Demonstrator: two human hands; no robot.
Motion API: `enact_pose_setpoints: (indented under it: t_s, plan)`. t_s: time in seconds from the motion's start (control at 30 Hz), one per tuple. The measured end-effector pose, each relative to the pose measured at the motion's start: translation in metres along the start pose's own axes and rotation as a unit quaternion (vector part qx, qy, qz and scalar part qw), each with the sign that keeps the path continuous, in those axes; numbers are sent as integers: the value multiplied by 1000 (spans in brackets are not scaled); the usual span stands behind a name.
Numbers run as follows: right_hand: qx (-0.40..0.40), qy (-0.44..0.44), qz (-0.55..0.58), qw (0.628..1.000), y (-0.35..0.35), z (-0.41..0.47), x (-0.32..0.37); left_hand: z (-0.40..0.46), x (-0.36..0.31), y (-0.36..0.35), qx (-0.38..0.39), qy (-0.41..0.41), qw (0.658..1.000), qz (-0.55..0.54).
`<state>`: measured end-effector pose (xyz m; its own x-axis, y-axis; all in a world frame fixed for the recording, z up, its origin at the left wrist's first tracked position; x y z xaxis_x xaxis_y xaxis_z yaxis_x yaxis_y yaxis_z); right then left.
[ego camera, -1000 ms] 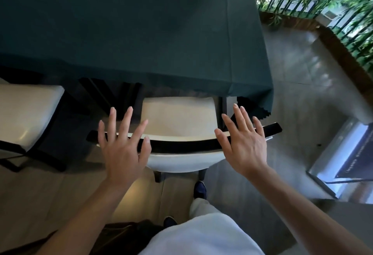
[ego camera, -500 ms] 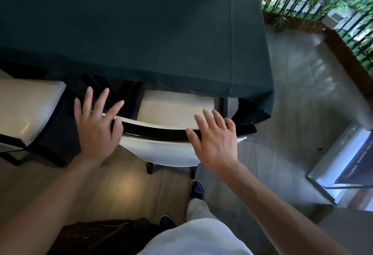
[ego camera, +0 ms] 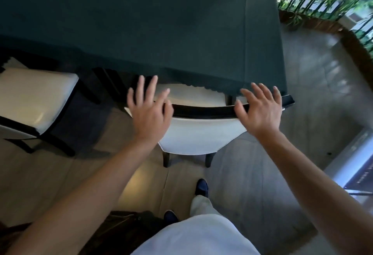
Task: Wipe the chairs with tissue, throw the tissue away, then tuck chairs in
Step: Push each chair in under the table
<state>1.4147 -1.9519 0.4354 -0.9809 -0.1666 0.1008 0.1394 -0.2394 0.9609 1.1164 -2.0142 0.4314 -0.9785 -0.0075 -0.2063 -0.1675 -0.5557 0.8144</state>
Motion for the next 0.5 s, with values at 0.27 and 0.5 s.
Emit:
enact_pose_setpoints:
  t_s: [0.27,0.5]
  plan:
    - [15,-58,12,998,-12,9,-5,19,3,-17,-10,-34,999,-3]
    - [80,-9,-11,997,-19,-6,57,35,70,-16,8,-57,998,-7]
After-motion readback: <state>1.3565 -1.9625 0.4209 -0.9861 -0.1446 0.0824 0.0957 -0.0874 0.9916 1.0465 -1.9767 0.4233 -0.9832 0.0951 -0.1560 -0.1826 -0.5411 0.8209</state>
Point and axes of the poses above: each hand's wrist, its own z-axis towards the middle knuckle, its own y-axis out of the back of the hand, x = y × z, the point moved 9 cm from there along z, towards the middle knuckle, and after that the axes turned 2 degrees about x, right-handed, at the moved point
